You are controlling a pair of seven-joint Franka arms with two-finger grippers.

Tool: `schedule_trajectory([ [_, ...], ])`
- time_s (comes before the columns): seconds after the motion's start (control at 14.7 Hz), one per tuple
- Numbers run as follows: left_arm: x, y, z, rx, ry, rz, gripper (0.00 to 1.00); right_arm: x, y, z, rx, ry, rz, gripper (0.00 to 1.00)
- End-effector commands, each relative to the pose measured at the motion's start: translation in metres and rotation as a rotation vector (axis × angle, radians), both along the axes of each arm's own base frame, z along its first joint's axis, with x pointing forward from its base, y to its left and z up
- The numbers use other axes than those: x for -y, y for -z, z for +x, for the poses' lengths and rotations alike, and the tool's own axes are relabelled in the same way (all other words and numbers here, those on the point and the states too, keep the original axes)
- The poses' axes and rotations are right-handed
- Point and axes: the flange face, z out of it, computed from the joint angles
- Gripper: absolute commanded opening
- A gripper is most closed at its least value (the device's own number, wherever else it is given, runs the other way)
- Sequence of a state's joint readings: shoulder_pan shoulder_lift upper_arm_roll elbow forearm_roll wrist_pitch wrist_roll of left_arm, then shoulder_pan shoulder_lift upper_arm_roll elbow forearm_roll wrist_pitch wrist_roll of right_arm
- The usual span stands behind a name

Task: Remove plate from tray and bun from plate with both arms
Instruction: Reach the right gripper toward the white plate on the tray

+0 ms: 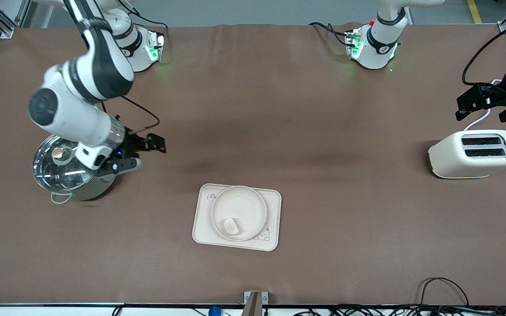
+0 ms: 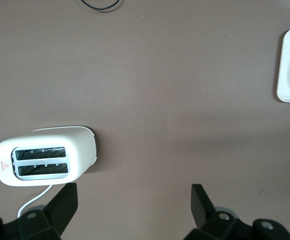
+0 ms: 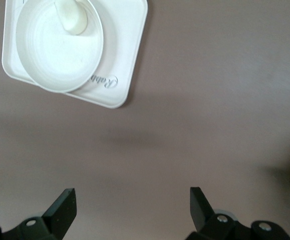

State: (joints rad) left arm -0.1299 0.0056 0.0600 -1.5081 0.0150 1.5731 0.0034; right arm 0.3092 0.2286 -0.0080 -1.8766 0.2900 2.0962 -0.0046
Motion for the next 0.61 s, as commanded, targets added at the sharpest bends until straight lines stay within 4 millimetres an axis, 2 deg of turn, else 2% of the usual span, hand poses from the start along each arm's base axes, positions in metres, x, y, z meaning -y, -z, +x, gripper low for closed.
schedule_trajectory([
  [0.0, 0.0, -0.003, 0.0, -0.004, 0.002, 0.024, 1.0, -0.034, 0.039, 0.01, 0.014, 0.075, 0.045, 1.0],
  [0.2, 0.0, -0.003, 0.0, -0.003, 0.003, 0.024, 1.0, -0.072, 0.085, 0.022, 0.038, 0.151, 0.13, 1.0],
  [0.34, 0.001, -0.001, 0.001, -0.007, 0.005, 0.024, 1.0, -0.089, 0.118, 0.043, 0.054, 0.188, 0.138, 1.0],
  [0.41, 0.002, -0.001, 0.001, -0.007, 0.006, 0.024, 1.0, -0.098, 0.13, 0.052, 0.054, 0.202, 0.139, 1.0],
  [0.54, 0.001, -0.001, 0.001, -0.007, 0.005, 0.024, 1.0, -0.107, 0.141, 0.072, 0.072, 0.206, 0.148, 1.0],
])
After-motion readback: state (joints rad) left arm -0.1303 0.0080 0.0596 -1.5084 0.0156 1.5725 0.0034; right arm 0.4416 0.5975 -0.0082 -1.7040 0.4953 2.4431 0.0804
